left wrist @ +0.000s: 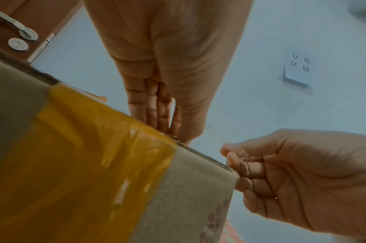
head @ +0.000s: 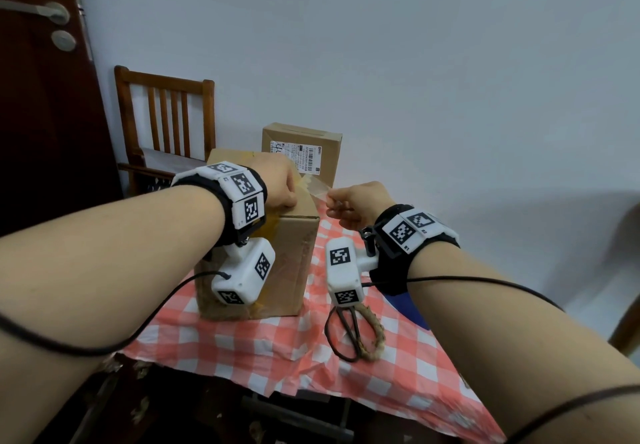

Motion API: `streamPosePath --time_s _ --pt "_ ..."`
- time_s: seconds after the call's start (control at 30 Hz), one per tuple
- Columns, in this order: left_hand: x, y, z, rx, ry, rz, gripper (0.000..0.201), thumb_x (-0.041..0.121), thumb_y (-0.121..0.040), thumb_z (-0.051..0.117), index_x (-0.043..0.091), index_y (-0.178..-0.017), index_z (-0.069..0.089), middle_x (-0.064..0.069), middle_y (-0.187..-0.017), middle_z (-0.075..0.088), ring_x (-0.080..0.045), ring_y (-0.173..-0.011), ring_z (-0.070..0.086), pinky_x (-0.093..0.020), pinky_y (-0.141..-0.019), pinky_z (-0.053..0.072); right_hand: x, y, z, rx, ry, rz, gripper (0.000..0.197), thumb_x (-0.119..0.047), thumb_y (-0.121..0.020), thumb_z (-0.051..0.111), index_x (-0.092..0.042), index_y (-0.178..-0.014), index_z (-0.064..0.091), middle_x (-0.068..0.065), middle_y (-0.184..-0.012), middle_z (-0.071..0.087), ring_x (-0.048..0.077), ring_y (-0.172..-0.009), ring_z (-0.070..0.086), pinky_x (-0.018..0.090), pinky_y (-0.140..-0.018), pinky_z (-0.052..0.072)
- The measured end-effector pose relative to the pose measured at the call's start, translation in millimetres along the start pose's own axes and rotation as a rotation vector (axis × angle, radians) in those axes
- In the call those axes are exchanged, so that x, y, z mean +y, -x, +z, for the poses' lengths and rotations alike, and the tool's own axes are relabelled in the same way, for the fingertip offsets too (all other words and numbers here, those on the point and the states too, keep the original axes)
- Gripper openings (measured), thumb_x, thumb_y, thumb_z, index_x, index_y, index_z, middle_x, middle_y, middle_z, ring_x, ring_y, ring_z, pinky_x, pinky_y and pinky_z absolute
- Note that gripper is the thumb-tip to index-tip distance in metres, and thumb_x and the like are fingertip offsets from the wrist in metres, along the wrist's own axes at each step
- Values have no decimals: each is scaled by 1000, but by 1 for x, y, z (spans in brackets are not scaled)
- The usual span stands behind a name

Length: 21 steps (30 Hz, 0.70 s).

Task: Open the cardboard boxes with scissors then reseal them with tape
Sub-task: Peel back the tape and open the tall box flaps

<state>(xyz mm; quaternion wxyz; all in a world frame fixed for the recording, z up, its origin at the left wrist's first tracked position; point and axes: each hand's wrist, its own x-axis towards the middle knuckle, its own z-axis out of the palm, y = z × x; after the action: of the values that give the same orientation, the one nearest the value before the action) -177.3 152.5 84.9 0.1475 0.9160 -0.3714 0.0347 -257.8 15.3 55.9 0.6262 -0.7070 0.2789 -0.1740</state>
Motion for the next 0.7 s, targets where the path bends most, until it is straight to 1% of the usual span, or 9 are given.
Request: streamPosePath --time_s 0.07,0.27,0.37,0.43,0.47,0.5,0.57,0.6,0.7 --pt "0 2 0 2 14 15 16 25 -88 67 13 -95 75 -1 -96 71 -14 -80 58 -20 -62 43 0 0 -1 1 -1 -5 15 -6 -86 63 -7 -71 59 -2 -46 58 10 -46 60 17 -45 38" --pt "-4 9 -3 -1 86 28 21 28 -88 67 15 -104 74 2 -101 70 -3 -67 47 -15 -55 35 0 -1 -1 -6 27 -4 15 -5 -84 63 -7 -70 60 -2 -45 58 10 -48 61 17 -45 41" --pt "-7 12 -4 -20 97 23 22 27 -90 65 17 -107 73 4 -101 69 -3 -68 47 -15 -53 34 1 -1 -2 -7 10 -1 14 -5 -84 63 -6 -70 60 1 -50 60 12 -51 62 18 -44 40" --pt "-8 13 -7 -37 118 -3 21 26 -90 64 16 -106 74 4 -97 70 -5 -70 50 -17 -53 37 1 0 -1 -19 -9 6 16 -6 -86 63 -6 -70 60 4 -55 62 14 -53 63 19 -43 40" --pt "-9 14 -8 -42 120 -8 21 27 -91 64 16 -105 74 4 -97 70 -6 -74 52 -19 -56 42 1 0 0 -27 -18 12 16 -6 -86 62 -5 -71 60 5 -57 63 14 -54 64 19 -42 39" --pt "-11 14 -8 -51 122 -6 22 27 -91 63 17 -106 74 3 -101 71 -9 -80 56 -22 -64 49 1 1 1 -33 -27 17 14 -7 -87 62 -5 -73 60 5 -58 63 14 -53 65 18 -42 39" --pt "-14 15 -7 -79 134 12 22 23 -92 61 20 -110 73 3 -113 69 -15 -98 58 -29 -84 52 0 3 2 -32 -37 21 11 -7 -87 62 -5 -77 59 4 -56 62 13 -48 64 18 -43 40" --pt "-15 16 -6 -95 136 27 24 20 -93 58 22 -112 72 4 -118 67 -15 -103 57 -28 -88 50 0 3 2 -28 -39 20 11 -7 -87 62 -5 -77 59 3 -54 62 13 -47 64 18 -44 40" --pt "-16 20 -6 -144 83 86 32 9 -95 51 23 -118 68 8 -126 61 -10 -103 50 -20 -81 38 -1 6 2 -16 -49 20 12 -5 -88 61 -4 -76 59 3 -51 61 14 -45 63 20 -46 39"
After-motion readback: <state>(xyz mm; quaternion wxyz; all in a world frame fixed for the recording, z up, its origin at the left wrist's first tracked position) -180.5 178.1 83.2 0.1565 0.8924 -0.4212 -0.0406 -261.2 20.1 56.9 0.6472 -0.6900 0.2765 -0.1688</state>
